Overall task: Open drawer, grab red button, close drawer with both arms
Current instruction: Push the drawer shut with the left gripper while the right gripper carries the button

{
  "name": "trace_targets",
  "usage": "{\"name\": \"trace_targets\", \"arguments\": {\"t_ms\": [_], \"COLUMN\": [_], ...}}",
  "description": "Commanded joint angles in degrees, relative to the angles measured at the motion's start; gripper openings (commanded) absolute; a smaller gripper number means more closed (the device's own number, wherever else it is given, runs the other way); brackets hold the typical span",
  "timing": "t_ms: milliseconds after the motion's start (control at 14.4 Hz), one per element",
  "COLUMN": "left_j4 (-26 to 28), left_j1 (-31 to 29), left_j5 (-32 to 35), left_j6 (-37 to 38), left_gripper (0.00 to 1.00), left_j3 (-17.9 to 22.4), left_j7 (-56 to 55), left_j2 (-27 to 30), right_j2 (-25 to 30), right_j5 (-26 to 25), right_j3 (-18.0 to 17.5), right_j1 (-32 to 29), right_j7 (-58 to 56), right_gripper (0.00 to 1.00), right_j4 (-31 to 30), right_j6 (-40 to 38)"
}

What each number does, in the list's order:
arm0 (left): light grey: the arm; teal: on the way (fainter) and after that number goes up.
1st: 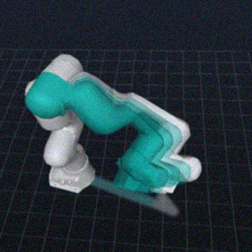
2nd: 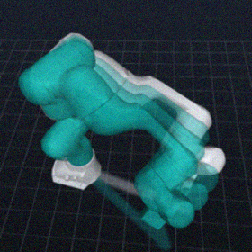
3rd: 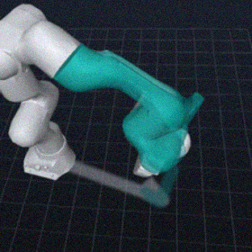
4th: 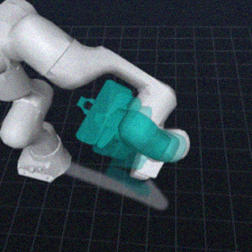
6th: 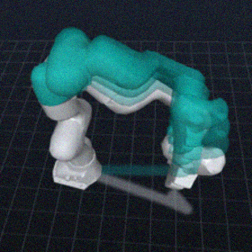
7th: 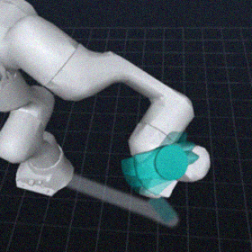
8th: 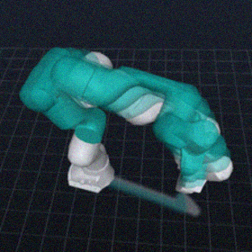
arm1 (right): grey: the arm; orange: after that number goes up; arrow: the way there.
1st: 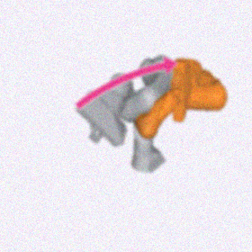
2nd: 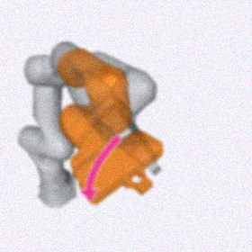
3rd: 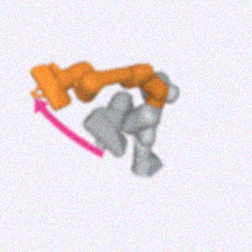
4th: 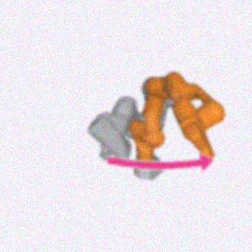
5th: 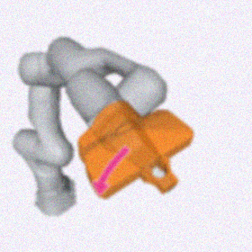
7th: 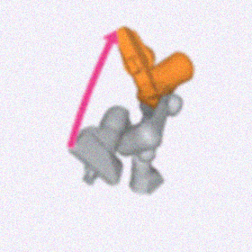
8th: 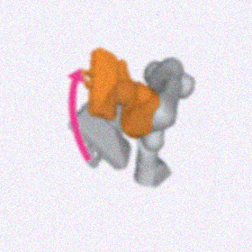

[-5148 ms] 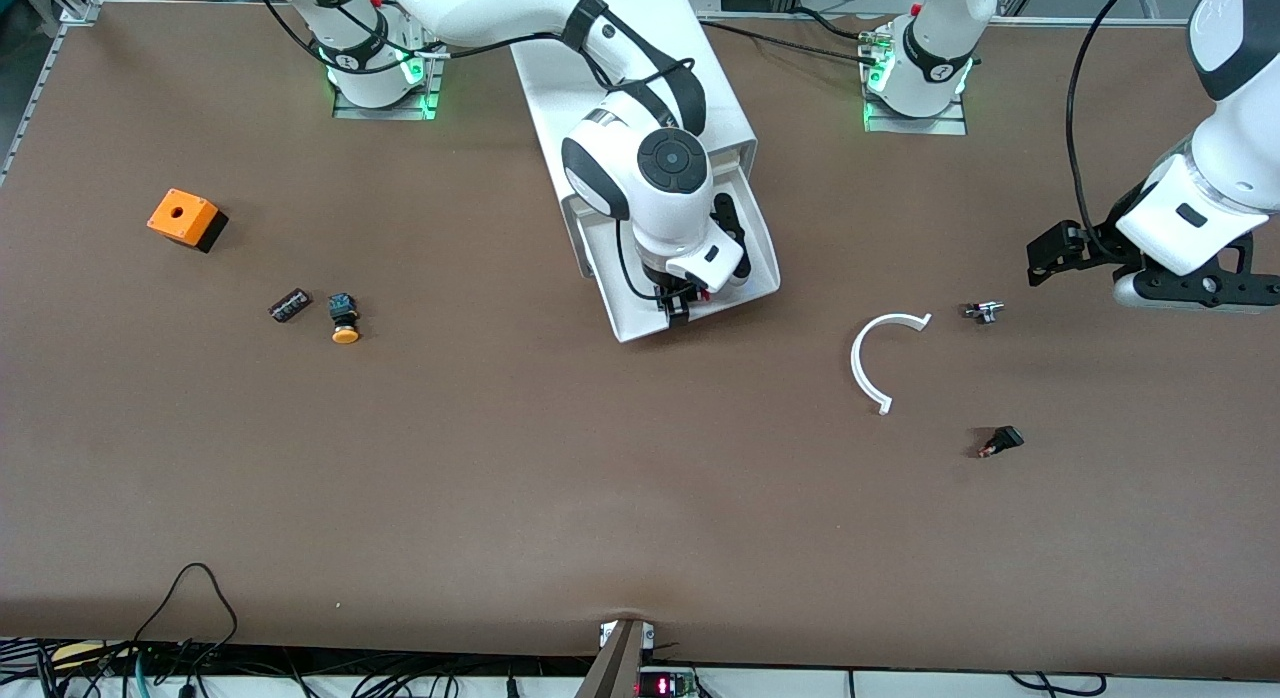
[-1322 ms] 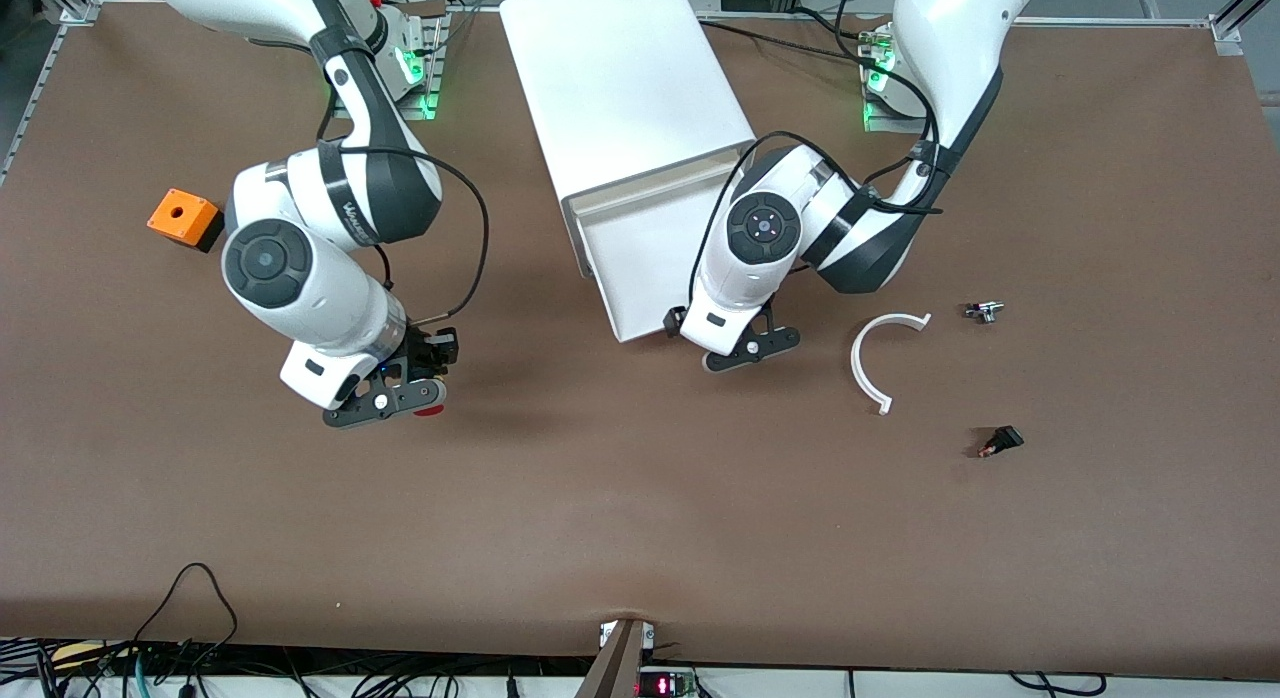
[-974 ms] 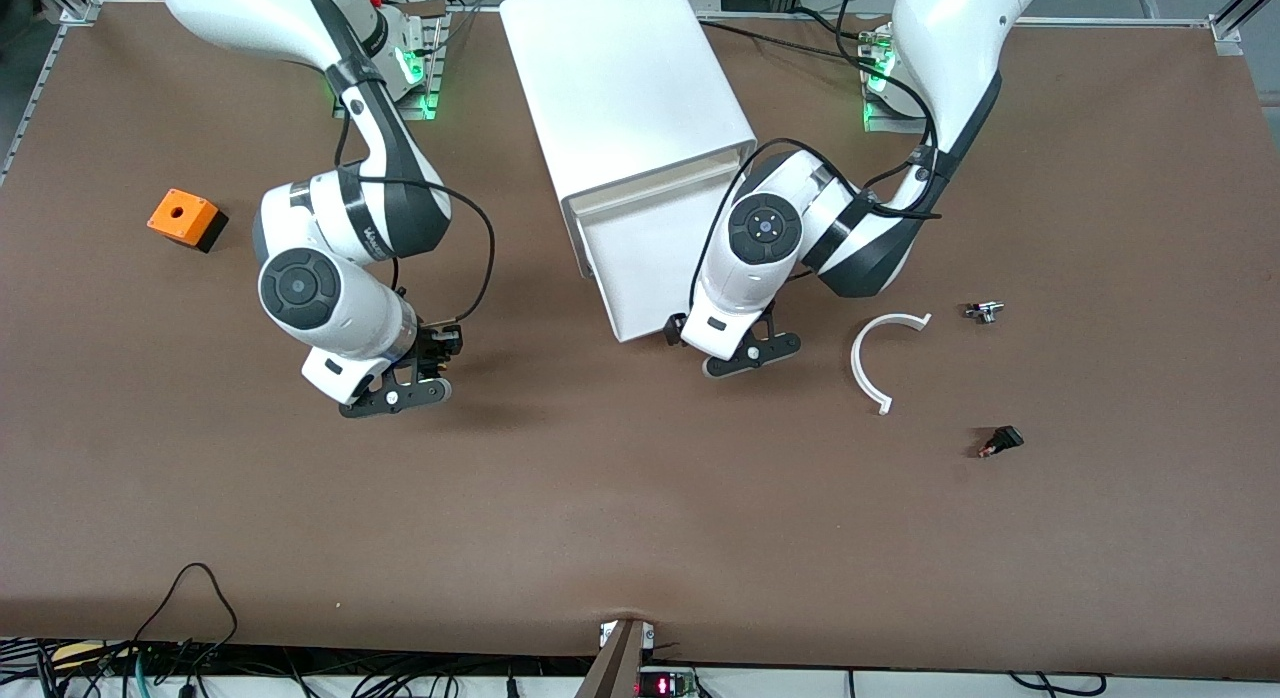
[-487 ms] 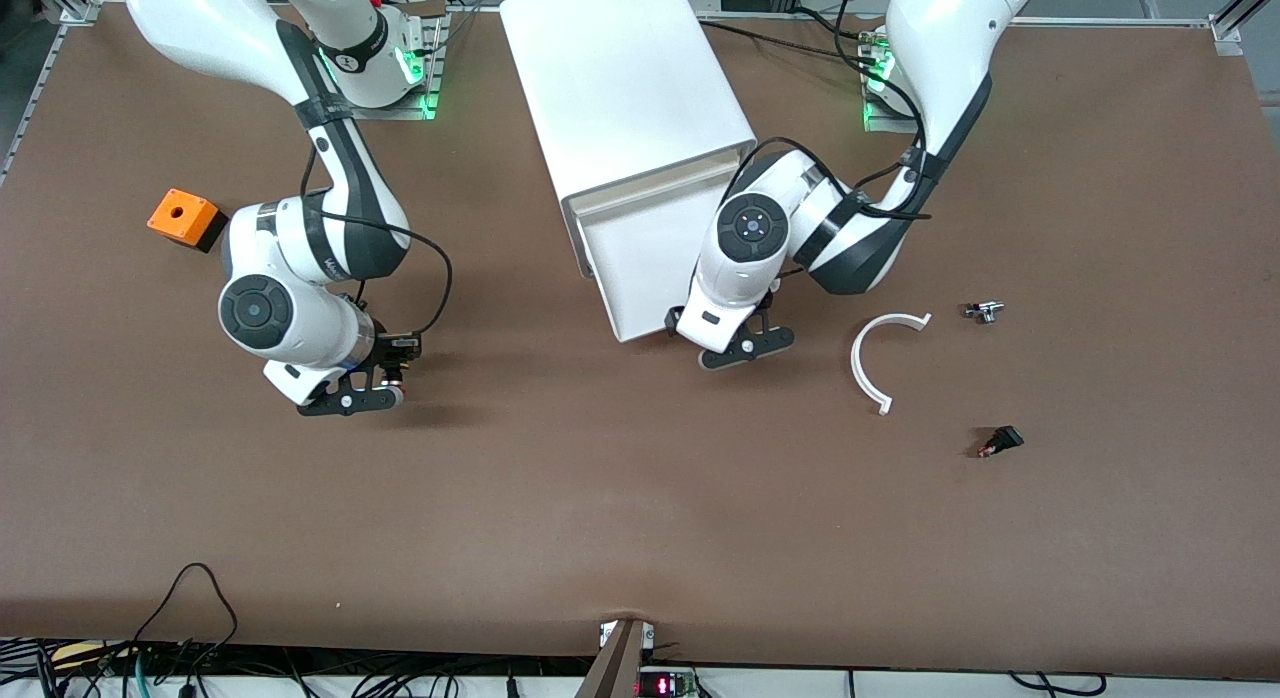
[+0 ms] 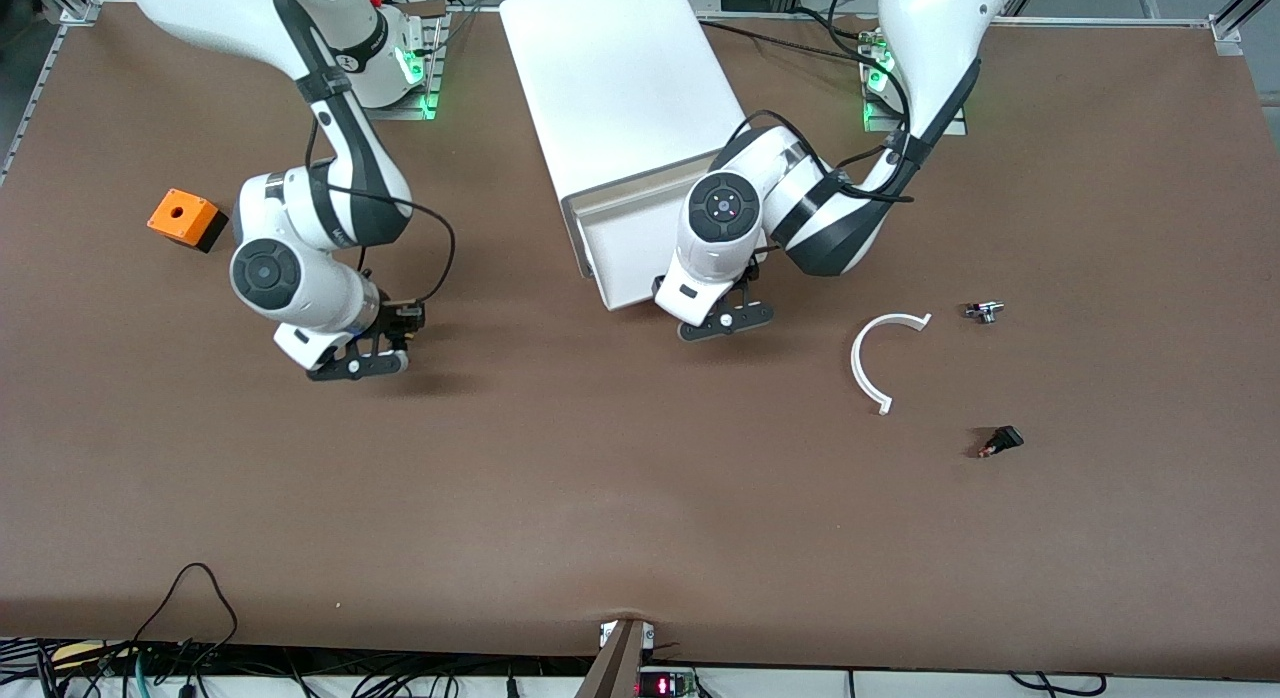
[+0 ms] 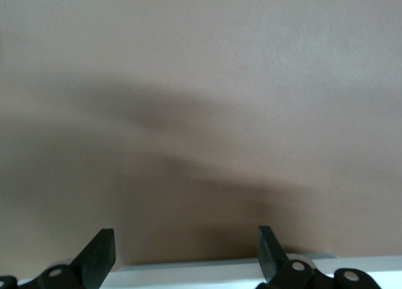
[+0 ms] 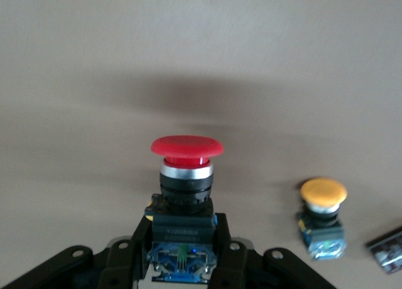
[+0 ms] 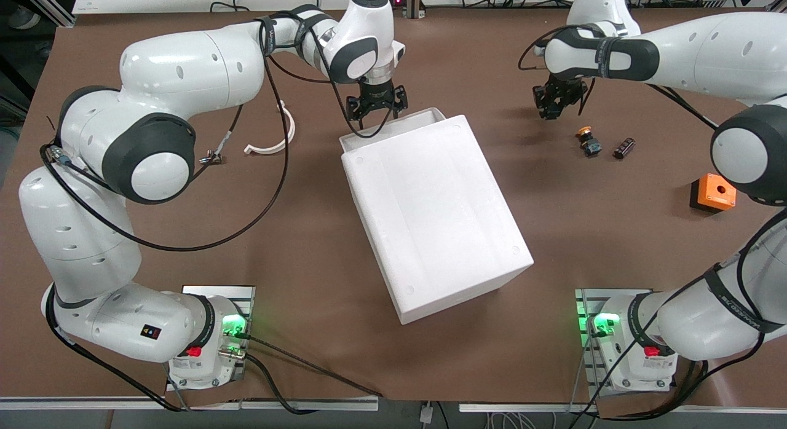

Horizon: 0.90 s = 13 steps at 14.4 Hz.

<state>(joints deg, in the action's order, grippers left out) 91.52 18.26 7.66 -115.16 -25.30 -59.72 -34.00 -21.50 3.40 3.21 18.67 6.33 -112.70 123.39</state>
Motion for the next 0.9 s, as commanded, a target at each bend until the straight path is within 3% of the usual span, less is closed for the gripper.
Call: {"name": "trace_targets", "arguments": {"t_ms": [0,417,626,835], "left_j4": [0.85,1.11,1.11,1.11], "left_j1": [0.02,0.46,0.46,0.64], "left_j5": [-3.51,-6.77,-11.86,-12.23], "left_j6": [2.13,3.72,3.81,7.31], "left_gripper": [1.00,1.00,1.00,1.00], "left_j3": [-0.89,-3.16,-3.26,-3.35], "left_j7": [-0.13,-0.66,-0.49,-0.13], "left_j2": [1.04,0.60,0.07,0.07], "right_j2": [2.43,-1.26,-2.84,-4.68], "right_j5": [0.20,0.46,0.29,-0.06], "right_j3": [-1.28,-1.37,-1.45,-1.45], "right_j1": [-0.65,-0.48,0.14,0.67], "right_j7": [0.79,0.88,-0.17,-0.35], "right_gripper": [0.25,0.26,0.30,0.33], "right_j4": [-5.59,-6.57,-6.39,-5.96], "right_j6": [1.85,5.54,5.46,5.46]}}
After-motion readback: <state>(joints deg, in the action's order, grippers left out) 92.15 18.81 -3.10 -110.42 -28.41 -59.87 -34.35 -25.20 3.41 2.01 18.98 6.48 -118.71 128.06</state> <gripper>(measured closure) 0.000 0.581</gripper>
